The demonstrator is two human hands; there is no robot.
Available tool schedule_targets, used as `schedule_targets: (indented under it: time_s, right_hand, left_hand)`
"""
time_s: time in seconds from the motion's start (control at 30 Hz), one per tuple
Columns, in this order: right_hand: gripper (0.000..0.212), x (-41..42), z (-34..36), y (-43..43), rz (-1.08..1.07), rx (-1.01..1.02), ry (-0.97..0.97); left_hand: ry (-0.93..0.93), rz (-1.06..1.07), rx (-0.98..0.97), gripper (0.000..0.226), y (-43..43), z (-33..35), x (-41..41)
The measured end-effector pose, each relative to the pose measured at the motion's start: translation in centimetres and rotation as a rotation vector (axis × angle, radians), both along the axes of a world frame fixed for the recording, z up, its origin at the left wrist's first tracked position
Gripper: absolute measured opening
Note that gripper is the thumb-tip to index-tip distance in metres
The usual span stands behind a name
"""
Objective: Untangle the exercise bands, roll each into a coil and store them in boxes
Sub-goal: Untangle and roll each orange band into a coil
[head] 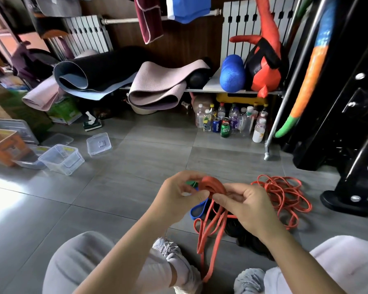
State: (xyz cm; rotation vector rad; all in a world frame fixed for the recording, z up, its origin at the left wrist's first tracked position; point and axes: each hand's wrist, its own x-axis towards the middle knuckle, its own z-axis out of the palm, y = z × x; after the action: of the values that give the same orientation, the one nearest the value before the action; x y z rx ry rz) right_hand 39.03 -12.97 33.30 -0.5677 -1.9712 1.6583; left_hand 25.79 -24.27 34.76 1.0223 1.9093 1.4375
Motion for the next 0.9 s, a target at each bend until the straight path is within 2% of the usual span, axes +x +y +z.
schedule_targets:
  time_s: [0.07, 0.13, 0.33, 0.43, 0.5, 0.53, 0.57, 0.67, 0.73, 0.8, 0.9]
  right_hand:
    - [0.02, -0.3, 0.3, 0.8, 0.05, 0.076, -0.066]
    - [0.022, -0.9, 0.7, 1.6, 0.089, 0.147, -0.108]
    - [0.028, -3.9, 2.6, 4.4, 0.128, 0.127, 0.018]
    - [0.023, -5.3, 2.8, 5.8, 0.143, 0.107, 0.04]
    - [0.025, -5.8, 2.7, 6.5, 0.127, 0.099, 0.039]
    - [0.026, -6.0, 2.6, 6.9, 0.11, 0.143, 0.012]
    - [0.024, -6.2, 2.4, 7.3, 0.086, 0.232, -0.038]
    - [0.011, -6.6, 2.0, 7.8, 0.055, 0.529, -0.216]
    - [0.007, -6.9, 1.7, 7.9, 0.047, 0.599, -0.258]
    - [0.01, -7.0, 1.6, 8.2, 0.027, 0.544, -0.239]
    - [0.02, -7.0, 2.0, 8.7, -0.017, 0.331, -0.139]
  left_hand:
    - [0.262, -0.054, -0.075, 0.033, 0.3, 0.9, -0.7]
    - [0.336, -0.064, -0.129, 0.03, 0.8, 1.5, -1.3]
    - [-0.015, 0.055, 0.036, 0.026, 2.7, 2.7, -3.7]
    - [-0.195, 0.021, 0.114, 0.014, 3.7, 2.6, -4.7]
    - [-0.259, 0.014, 0.114, 0.013, 4.7, 2.2, -5.0]
    - [-0.195, 0.022, 0.075, 0.015, 5.2, 2.0, -5.3]
    - [-0.041, 0.03, 0.006, 0.019, 5.7, 1.8, -5.6]
    - [0.538, -0.035, -0.165, 0.03, 6.6, 1.4, -6.3]
    - [0.7, -0.079, -0.198, 0.023, 7.3, 1.2, -6.4]
    - [0.702, -0.045, -0.197, 0.016, 7.9, 1.3, -6.6]
    - [0.422, 0.005, -0.1, 0.028, 8.4, 1.5, -7.0]
